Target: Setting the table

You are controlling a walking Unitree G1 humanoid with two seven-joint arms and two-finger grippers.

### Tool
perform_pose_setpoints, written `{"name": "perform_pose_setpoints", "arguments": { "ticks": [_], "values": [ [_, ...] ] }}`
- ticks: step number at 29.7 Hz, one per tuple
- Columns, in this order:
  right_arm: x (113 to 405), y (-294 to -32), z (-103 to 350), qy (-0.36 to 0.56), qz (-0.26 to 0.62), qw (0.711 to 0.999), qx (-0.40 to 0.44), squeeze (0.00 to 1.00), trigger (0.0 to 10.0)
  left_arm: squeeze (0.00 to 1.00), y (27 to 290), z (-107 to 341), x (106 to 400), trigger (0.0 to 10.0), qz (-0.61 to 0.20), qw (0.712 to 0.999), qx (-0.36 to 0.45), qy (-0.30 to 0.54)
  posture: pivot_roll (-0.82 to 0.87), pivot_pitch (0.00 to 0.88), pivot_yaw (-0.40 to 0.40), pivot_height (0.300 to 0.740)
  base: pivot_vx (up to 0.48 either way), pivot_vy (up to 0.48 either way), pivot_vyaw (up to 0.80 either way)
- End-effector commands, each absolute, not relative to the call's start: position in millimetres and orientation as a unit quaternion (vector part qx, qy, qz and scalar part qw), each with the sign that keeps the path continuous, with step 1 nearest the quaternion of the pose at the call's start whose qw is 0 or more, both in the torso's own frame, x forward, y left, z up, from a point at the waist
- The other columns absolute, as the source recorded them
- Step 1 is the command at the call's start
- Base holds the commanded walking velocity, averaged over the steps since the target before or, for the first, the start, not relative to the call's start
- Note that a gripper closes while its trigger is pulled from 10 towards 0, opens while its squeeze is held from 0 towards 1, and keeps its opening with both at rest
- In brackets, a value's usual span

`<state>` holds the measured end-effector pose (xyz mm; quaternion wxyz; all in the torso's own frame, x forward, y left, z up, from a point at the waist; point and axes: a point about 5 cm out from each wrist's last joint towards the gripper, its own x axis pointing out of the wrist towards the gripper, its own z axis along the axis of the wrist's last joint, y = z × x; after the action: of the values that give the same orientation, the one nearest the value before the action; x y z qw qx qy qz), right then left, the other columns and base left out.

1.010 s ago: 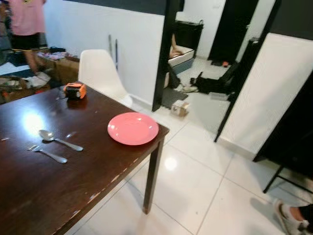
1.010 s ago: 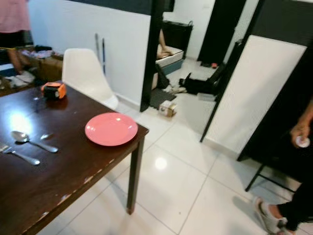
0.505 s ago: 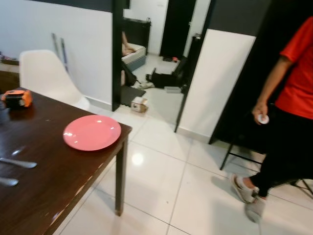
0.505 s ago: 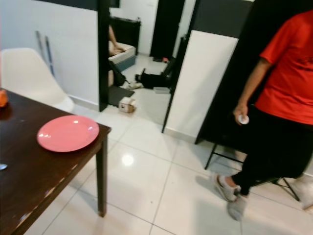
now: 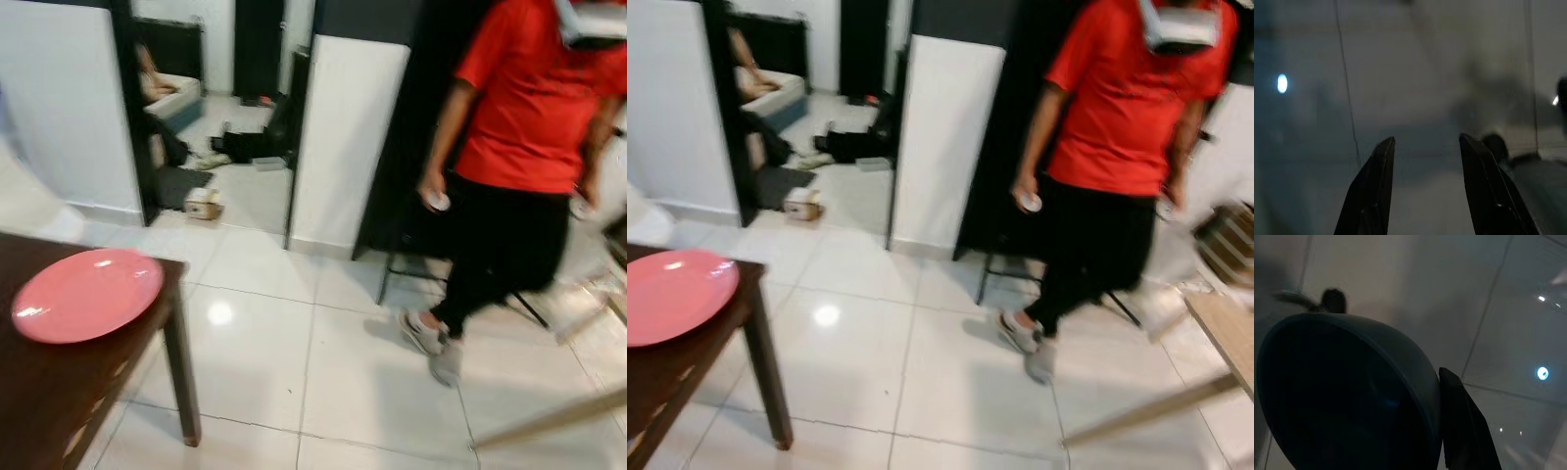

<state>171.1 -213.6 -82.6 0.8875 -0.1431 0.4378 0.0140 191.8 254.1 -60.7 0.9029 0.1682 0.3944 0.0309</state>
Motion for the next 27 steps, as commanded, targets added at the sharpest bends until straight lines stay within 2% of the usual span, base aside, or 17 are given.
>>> {"name": "perform_pose_setpoints", "arguments": {
  "ticks": [1,14,23,27],
  "values": [
    [165,-215,-85,0.446,0.011,0.884,-0.140,0.00,10.0,0.00,254,-66,182,10.0,0.030,0.896,0.167,0.411,0.05,0.108,0.001,0.740,0.000,0.000,-0.77],
    [165,-215,-85,0.446,0.013,0.883,-0.143,0.00,10.0,0.00,253,-66,183,10.0,0.033,0.898,0.162,0.409,0.05,0.109,-0.009,0.740,0.000,0.000,-0.77],
    [173,-219,-80,0.435,0.028,0.887,-0.155,0.00,10.0,0.00,250,-62,190,10.0,0.068,0.914,0.116,0.384,0.05,0.126,-0.063,0.740,0.000,0.000,-0.77],
    [178,-224,-77,0.431,0.025,0.888,-0.159,0.00,10.0,0.00,249,-60,194,10.0,0.068,0.918,0.114,0.374,0.06,0.124,-0.058,0.740,0.000,0.000,-0.77]
  ]
}}
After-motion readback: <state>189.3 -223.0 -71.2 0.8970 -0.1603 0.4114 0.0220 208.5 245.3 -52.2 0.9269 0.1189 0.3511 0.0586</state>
